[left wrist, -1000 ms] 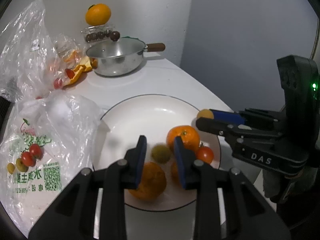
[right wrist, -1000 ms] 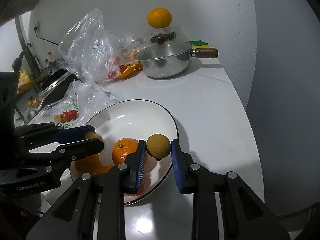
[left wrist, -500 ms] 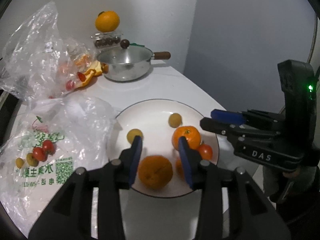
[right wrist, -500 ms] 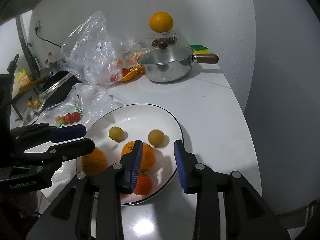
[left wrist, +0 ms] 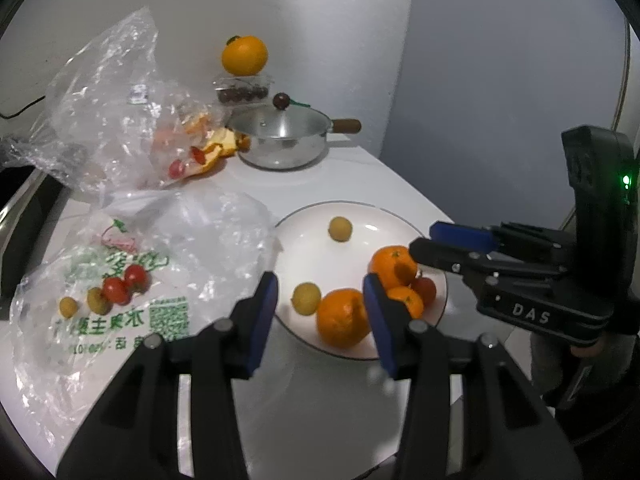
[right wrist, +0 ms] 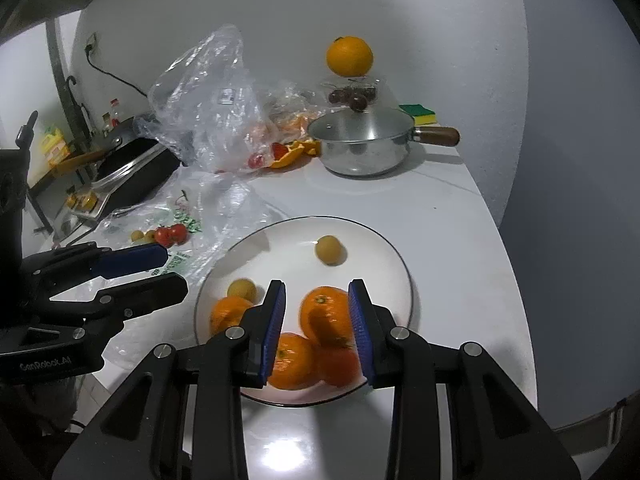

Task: Organize fruits
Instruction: 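Move both grippers back to the fruit on the plastic bag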

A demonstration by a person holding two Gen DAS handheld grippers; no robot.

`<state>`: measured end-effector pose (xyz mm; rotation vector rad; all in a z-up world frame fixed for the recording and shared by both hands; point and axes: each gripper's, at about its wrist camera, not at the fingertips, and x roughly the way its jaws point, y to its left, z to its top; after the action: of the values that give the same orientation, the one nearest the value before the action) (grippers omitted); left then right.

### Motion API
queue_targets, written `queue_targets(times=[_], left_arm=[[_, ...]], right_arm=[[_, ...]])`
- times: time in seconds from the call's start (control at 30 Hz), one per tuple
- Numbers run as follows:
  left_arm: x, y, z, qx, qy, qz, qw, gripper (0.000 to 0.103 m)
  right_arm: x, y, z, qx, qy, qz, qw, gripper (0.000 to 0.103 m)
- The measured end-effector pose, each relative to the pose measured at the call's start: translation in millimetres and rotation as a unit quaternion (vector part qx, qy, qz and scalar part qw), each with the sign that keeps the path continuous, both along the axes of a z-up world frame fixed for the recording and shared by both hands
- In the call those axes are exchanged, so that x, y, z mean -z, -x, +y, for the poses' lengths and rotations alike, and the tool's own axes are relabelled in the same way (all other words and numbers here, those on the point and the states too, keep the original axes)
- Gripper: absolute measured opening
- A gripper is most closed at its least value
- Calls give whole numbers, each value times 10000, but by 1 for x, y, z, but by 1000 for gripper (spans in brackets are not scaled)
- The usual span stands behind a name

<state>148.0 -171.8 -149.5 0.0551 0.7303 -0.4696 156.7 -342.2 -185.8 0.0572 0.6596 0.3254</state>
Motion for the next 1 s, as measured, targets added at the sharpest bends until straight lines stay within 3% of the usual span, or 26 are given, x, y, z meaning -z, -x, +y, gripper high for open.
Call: queue_targets(times=[1.0], left_arm=[[-4, 36, 100, -663, 383, -152, 9969, 46]], right_arm=[[-24, 15, 96, -513, 451, -163, 9975, 35]])
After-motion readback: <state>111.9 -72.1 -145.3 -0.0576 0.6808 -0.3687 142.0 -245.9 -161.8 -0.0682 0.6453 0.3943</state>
